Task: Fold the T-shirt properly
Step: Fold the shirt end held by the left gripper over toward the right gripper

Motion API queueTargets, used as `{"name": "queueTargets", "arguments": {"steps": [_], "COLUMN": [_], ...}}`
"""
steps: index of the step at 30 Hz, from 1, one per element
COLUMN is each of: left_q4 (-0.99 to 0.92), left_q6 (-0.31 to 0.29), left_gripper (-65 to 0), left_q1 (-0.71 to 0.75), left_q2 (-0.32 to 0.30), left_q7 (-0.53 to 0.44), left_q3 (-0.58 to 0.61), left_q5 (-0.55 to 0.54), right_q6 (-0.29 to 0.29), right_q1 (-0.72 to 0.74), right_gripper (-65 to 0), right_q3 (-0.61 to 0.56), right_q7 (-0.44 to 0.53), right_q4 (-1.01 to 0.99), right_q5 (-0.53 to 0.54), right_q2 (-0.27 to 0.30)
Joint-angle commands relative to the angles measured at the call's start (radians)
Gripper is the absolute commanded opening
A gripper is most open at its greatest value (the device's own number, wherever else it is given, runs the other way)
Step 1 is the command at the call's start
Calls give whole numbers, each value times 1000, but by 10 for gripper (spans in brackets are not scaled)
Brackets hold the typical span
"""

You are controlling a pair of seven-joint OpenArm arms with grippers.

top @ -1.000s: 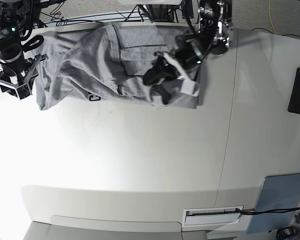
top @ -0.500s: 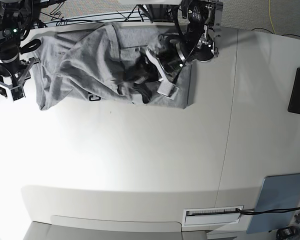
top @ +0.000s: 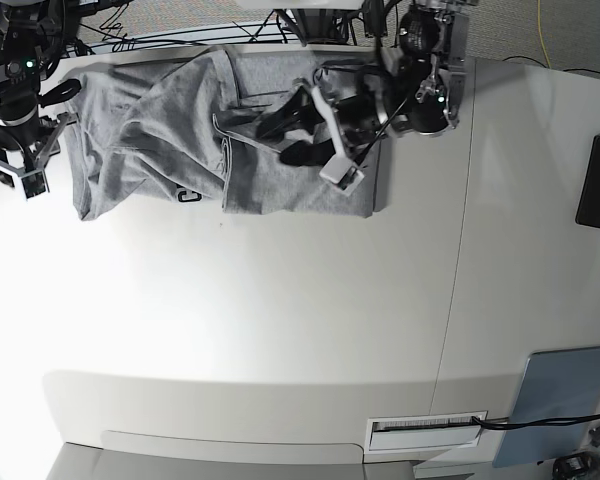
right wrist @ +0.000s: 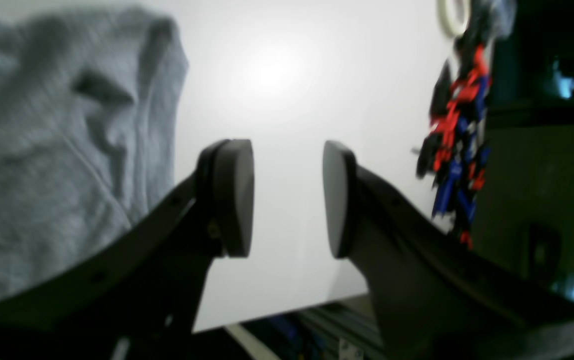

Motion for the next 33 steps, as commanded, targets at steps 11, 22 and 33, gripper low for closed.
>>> {"name": "queueTargets", "arguments": {"steps": [11, 22, 33], "left_q4": [19, -20, -14], "left_q6": [167, 182, 145], "left_gripper": [-305, -331, -623], "left_q1": [-7, -7, -7], "left_q2": [-8, 3, -3], "left_q7": [-151, -157, -159], "left_q3": [3, 27, 101], "left_q5": [289, 285, 241], "right_q6": [-13, -16, -16], "right_q1": [0, 0, 0], "right_gripper": [-419, -419, -419], "right_q3": [11, 11, 11], "right_q7": [-7, -6, -6], "right_q4": [-52, -52, -52], "right_q5": [-8, -8, -8], "right_q2": [14, 14, 14]}}
